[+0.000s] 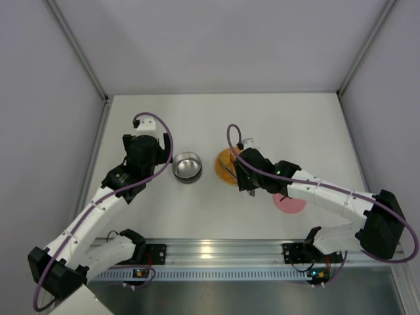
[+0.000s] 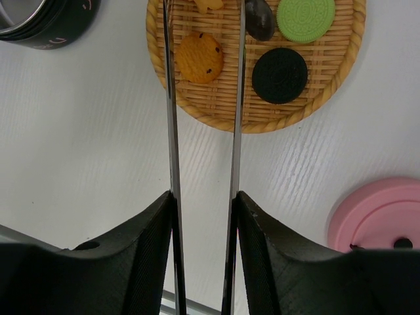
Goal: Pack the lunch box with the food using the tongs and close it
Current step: Pick up the fake food from the plate.
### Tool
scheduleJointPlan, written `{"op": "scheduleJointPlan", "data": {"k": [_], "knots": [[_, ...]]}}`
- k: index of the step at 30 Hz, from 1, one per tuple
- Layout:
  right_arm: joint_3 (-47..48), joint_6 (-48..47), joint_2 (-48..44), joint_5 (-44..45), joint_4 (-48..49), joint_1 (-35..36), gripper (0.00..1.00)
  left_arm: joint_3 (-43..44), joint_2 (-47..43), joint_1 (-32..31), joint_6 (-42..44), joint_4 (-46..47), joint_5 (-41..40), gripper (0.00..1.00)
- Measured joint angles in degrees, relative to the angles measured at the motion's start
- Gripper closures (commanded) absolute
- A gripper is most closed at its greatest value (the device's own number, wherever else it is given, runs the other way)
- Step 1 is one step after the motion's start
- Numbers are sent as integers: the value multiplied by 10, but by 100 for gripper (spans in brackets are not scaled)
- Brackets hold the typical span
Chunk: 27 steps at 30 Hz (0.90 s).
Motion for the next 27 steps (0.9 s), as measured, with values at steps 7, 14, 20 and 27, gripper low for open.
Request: {"op": "scheduleJointPlan", "data": {"k": [7, 14, 20, 27], "knots": [[0, 0, 0, 0, 0, 0, 59, 0, 0, 0, 0, 0, 0, 1], [0, 3, 2, -1, 0, 0, 74, 0, 0, 0, 0, 0, 0, 1], [1, 5, 3, 0, -1, 0, 79, 0, 0, 0, 0, 0, 0, 1], [17, 5, -5, 4, -17, 0, 81, 0, 0, 0, 0, 0, 0, 1]]}}
